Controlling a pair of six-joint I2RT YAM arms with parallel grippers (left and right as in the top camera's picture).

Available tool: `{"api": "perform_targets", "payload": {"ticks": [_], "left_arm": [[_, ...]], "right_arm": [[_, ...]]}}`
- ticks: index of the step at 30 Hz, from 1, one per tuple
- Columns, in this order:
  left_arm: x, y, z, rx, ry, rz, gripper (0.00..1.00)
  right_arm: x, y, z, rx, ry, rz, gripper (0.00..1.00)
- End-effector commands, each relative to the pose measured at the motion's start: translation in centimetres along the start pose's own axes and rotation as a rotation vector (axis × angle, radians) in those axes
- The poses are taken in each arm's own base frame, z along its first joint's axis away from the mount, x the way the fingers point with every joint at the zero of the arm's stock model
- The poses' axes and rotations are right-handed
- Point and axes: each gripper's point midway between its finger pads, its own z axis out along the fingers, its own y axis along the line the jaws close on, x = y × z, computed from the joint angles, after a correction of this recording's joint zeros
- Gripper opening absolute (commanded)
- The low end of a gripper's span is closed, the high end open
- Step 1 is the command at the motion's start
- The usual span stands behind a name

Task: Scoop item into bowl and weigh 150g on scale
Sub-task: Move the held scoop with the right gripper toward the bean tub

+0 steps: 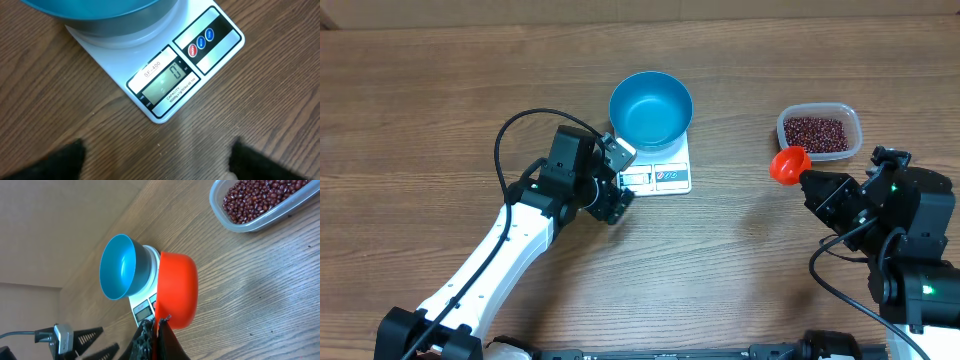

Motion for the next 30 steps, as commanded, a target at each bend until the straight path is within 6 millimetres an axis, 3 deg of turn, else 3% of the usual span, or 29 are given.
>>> {"api": "perform_targets", "payload": {"ticks": [1,9,14,30], "left_arm": [[0.4,-0.3,0.4,0.015,0.009,-0.007,0.99],[0.4,-0.3,0.4,0.015,0.009,-0.006,1.00],[0.4,-0.3,0.4,0.015,0.009,-0.006,0.99],[0.4,-0.3,0.4,0.014,0.009,-0.006,1.00]], "right_arm": [[-1.1,1.1,-0.9,-0.023,-0.042,-0.025,0.04],[-1.1,1.1,-0.9,-0.025,-0.043,-0.025,0.04],[-1.5,2.2,-1.0,-0.073,-0.055,-0.039,0.04],[-2.0,2.7,-1.1,-0.099,-0.067,0.084,0.04]]}}
